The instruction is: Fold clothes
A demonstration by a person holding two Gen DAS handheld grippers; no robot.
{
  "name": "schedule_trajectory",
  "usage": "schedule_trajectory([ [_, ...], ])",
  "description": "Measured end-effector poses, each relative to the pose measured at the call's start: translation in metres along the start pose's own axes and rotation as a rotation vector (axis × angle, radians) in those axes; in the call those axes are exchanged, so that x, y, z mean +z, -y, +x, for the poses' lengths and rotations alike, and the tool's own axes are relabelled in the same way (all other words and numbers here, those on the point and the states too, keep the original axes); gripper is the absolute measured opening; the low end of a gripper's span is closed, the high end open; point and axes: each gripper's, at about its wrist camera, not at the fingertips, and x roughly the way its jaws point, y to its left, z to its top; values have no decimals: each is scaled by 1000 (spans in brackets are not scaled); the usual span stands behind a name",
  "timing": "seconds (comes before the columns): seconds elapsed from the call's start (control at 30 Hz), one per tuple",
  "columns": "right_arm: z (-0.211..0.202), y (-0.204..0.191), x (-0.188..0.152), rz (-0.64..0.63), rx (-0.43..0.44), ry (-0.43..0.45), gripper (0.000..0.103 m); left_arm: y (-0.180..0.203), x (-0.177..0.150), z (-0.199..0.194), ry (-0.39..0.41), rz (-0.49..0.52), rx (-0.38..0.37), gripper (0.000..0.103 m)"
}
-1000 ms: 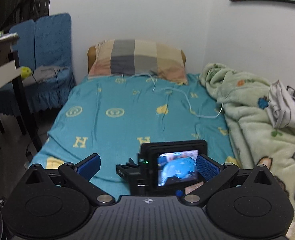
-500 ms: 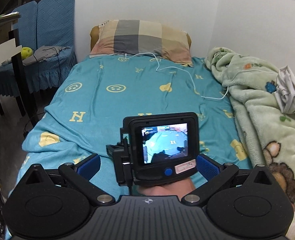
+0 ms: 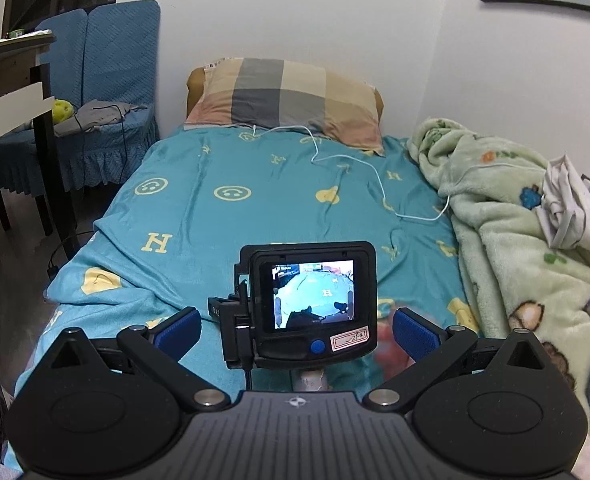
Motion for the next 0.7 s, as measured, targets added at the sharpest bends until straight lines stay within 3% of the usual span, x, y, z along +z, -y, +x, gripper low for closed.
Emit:
schedule_trajectory([
  [0.13, 0, 0, 0, 1, 0, 0, 85, -2, 2, -4, 31, -5, 45, 103],
  [0.7, -1, 2, 1, 1, 0, 2, 84, -3, -2, -4, 0, 2, 2, 103],
])
